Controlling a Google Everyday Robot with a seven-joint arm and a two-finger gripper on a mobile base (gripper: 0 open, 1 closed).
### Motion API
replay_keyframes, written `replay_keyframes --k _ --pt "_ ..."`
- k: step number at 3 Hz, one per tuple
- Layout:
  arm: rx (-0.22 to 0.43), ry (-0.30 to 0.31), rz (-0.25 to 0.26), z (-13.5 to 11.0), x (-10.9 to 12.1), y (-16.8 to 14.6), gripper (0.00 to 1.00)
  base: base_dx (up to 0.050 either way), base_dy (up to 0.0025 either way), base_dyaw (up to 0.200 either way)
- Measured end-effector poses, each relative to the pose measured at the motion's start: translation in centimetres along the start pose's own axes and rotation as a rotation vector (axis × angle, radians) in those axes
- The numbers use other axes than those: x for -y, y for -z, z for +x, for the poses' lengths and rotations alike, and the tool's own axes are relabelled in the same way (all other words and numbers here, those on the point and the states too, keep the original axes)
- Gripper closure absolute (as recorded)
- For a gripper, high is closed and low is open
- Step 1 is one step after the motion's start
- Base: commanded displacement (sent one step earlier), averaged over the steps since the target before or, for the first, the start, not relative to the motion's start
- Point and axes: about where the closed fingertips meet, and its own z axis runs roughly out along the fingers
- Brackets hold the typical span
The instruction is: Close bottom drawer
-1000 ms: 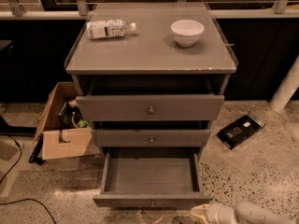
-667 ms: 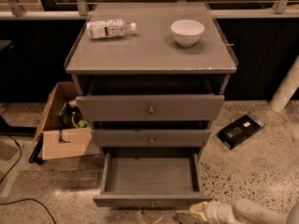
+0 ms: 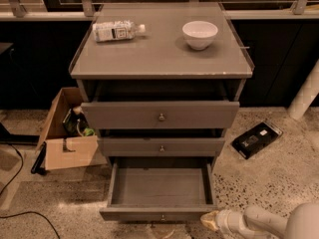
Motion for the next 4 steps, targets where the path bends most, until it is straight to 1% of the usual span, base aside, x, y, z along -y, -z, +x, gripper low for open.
replay_keyframes --k 1,2,3,4 --pt "-0.01 -0.011 0.009 -0.6 1.6 -1.4 1.0 0.0 0.0 0.0" --pt "-0.014 -0.011 0.025 -1.8 2.9 -2.3 1.0 0.0 0.0 0.0" --pt "-0.026 0.027 0.103 -6.7 6.1 -2.4 1.0 0.0 0.0 0.0" --pt "-0.026 0.027 0.103 -6.7 6.1 -2.4 1.0 0.0 0.0 0.0"
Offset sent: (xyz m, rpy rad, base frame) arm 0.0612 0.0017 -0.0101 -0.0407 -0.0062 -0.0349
